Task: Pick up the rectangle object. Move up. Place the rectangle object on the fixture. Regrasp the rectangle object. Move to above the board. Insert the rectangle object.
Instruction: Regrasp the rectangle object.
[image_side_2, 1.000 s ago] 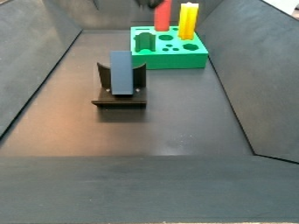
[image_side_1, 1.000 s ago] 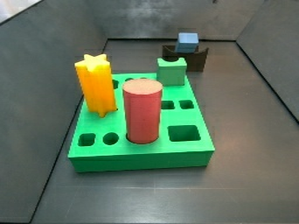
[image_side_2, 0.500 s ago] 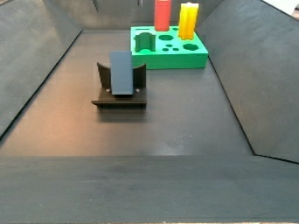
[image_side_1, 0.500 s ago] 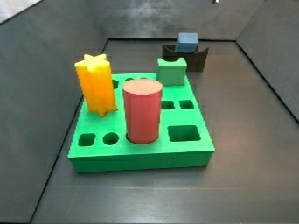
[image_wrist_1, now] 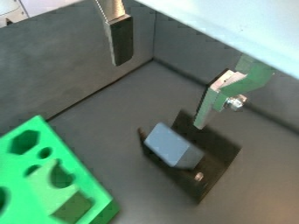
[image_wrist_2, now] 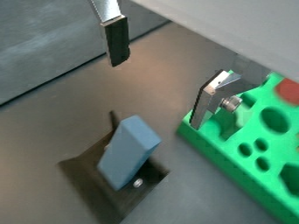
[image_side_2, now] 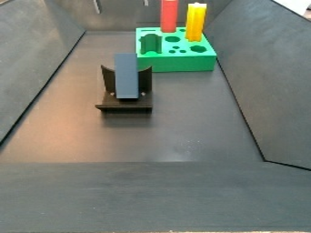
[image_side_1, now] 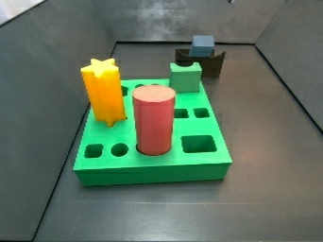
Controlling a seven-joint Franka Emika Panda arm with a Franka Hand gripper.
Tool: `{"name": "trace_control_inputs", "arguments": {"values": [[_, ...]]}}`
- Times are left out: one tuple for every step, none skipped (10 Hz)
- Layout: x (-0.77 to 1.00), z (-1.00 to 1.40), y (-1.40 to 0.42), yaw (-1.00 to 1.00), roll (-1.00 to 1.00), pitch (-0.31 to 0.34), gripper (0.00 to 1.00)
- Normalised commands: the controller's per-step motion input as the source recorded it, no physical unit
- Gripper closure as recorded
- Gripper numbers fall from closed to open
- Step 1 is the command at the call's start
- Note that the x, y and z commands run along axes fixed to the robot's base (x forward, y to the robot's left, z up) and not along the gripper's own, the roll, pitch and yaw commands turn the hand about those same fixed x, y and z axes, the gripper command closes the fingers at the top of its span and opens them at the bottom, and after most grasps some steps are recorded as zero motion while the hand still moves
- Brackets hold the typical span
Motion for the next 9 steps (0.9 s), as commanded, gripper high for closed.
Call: {"name": "trace_control_inputs", "arguments": {"values": [[-0.04,0.01,-0.02,0.03,1.00,-0.035,0.00],[-0.04,0.01,-0.02,0.03,1.00,-0.038,0.00],[-0.03,0.02,-0.02,0.03,1.00,-0.037,0.00],[-0.02,0.02,-0.02,0.03,1.00,-0.034,0.00],[-0.01,0.01,-0.02,0.03,1.00,-0.032,0.00],[0.00,0.00,-0.02,0.03,1.00,-0.026,0.00],[0.02,-0.01,-0.02,0.03,1.00,-0.017,0.00],[0.03,-0.01,-0.02,0.03,1.00,-0.006,0.00],[0.04,-0.01,-0.02,0.03,1.00,0.007,0.00]]}}
